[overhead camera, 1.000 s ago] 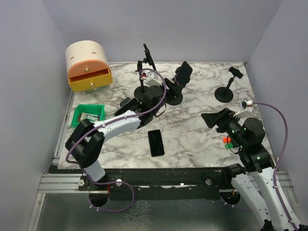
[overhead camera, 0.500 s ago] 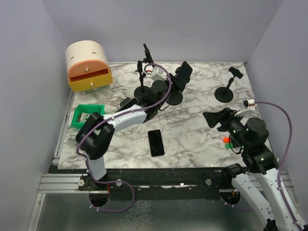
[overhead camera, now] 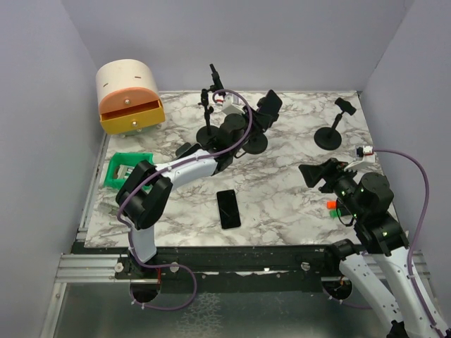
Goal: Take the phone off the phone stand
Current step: Move the phone stand with the phone to the center of the board.
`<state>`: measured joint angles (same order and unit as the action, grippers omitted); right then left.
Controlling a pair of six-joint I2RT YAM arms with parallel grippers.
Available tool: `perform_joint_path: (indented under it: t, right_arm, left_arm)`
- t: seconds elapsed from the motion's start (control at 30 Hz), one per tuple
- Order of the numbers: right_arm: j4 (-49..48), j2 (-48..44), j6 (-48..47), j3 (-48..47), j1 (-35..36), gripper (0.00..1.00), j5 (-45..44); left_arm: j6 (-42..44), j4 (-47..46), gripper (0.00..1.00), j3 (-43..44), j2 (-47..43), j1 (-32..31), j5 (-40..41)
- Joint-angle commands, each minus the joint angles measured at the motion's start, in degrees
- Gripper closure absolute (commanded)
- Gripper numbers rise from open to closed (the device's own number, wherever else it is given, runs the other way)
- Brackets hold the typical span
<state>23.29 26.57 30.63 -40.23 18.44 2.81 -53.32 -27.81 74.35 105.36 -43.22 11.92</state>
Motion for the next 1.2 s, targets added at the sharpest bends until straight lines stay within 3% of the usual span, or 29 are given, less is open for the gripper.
perform_joint_path:
  t: [0.0, 0.2, 0.5, 1.17]
  right_arm:
    - [1.51, -0.38, -1.27, -1.50, 0.48, 0.23, -1.84]
    - [1.85, -0.34, -1.54, -1.70, 0.47, 0.23, -2.23]
    - [2.13, 0.04, -1.89, -2.55, 0.47, 0.23, -2.48]
    - [4.52, -1.34, -1.74, -6.32, 0.48, 0.23, -4.36]
  left_arm:
    - [0.85, -1.10, 0.65, 1.80, 1.32, 0.22, -1.84]
    - [1.16, -1.10, 0.75, 2.16, 1.60, 0.33, -2.47]
    - [0.99, -2.18, 1.00, 0.83, -0.20, 0.30, -4.30]
    - [-2.04, -8.07, 1.00, -5.18, -9.51, -0.78, -8.14]
